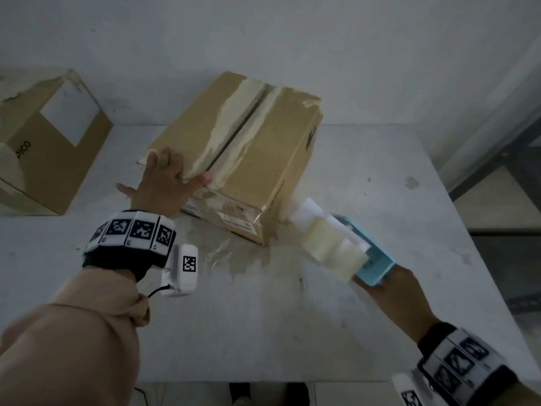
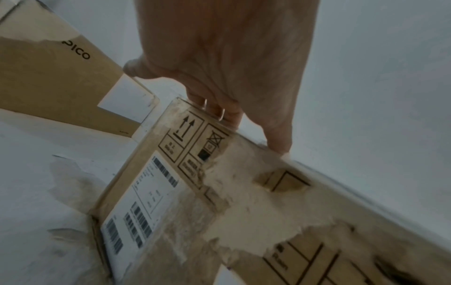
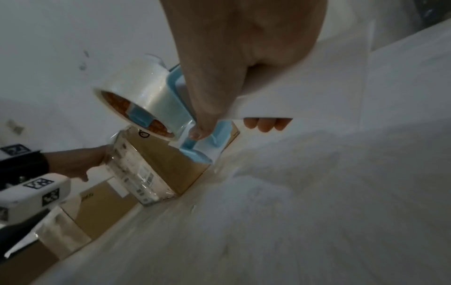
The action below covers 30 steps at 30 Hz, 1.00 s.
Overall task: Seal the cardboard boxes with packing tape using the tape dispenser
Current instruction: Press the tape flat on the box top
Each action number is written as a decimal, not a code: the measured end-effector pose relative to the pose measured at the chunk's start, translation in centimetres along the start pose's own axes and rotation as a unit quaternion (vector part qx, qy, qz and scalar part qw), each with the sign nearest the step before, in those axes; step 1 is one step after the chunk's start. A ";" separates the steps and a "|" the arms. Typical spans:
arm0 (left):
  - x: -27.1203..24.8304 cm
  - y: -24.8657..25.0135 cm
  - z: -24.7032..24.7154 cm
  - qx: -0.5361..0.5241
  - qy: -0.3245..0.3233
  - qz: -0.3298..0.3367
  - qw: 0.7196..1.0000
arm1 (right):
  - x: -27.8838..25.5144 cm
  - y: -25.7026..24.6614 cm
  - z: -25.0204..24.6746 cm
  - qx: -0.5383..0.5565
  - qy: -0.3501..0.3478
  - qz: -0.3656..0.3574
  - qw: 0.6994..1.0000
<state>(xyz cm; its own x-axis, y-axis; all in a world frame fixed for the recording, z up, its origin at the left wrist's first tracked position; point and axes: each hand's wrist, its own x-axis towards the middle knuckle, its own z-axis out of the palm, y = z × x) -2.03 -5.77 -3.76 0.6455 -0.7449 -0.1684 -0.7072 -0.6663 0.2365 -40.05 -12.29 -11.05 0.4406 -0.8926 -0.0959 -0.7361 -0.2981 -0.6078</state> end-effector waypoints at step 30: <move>1.1 -1.5 -1.8 0.016 0.067 0.105 0.992 | 5.2 -10.7 0.6 -0.059 -0.002 -0.078 0.995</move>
<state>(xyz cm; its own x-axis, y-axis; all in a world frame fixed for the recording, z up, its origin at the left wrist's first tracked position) 0.21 -5.54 -2.61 0.5134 -0.8581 0.0109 -0.8380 -0.4985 0.2219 -29.59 -13.52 -5.48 0.5562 -0.8310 -0.0107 -0.7138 -0.4711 -0.5182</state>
